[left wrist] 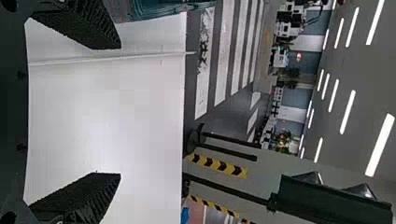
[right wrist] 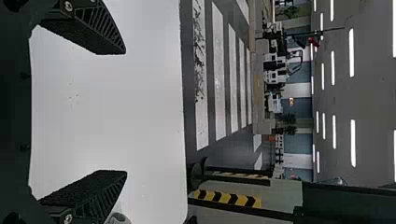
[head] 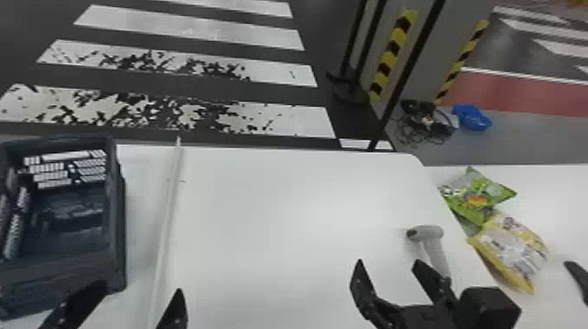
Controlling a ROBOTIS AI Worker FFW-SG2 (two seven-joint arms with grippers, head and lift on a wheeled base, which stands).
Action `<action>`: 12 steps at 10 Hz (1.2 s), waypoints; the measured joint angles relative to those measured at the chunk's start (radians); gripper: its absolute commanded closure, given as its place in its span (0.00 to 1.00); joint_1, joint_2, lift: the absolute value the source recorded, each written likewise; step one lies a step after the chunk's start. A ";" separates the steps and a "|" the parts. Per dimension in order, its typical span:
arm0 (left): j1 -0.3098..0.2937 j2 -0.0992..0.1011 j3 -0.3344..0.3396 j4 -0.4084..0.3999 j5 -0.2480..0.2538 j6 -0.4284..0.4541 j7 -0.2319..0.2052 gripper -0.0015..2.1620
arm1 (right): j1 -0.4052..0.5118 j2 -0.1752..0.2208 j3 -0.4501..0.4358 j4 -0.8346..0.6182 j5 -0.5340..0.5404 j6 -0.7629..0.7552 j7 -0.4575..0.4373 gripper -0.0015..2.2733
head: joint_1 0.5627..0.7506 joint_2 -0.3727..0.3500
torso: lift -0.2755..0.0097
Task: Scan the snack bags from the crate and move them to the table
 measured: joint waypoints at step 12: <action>0.053 -0.018 0.074 0.009 0.024 -0.059 -0.052 0.01 | 0.123 -0.029 0.052 0.045 0.041 -0.224 -0.036 0.04 | 0.70 0.27 | 0.63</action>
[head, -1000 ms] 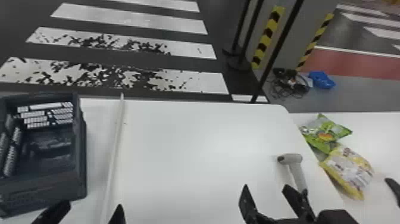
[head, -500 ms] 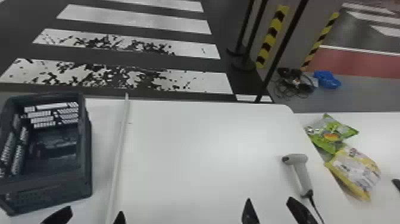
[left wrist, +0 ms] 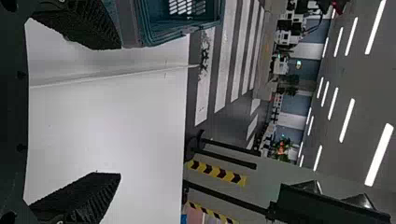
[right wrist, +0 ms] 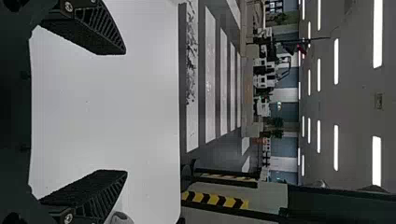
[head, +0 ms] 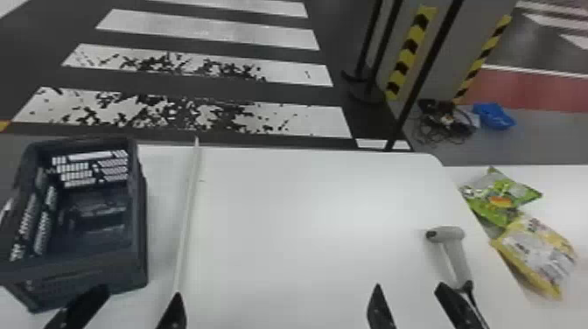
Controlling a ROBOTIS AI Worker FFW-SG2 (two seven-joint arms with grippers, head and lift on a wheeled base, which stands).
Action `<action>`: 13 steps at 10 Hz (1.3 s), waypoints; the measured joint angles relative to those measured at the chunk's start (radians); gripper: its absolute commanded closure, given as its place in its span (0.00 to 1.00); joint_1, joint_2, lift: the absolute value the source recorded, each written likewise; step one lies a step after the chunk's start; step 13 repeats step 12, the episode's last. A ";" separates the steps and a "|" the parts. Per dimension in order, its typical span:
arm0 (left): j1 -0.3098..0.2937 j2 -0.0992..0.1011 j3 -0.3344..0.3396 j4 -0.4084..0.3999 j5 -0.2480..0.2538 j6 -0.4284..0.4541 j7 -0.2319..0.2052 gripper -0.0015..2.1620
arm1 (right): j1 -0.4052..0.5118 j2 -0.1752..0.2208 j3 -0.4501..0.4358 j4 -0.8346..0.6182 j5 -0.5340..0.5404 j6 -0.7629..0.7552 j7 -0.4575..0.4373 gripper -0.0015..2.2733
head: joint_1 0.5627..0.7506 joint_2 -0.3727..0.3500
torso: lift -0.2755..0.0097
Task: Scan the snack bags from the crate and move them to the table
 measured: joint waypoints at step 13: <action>-0.021 0.000 -0.006 0.018 0.003 -0.013 -0.002 0.01 | 0.012 0.002 0.001 0.002 0.007 -0.094 -0.030 0.04 | 0.70 0.25 | 0.63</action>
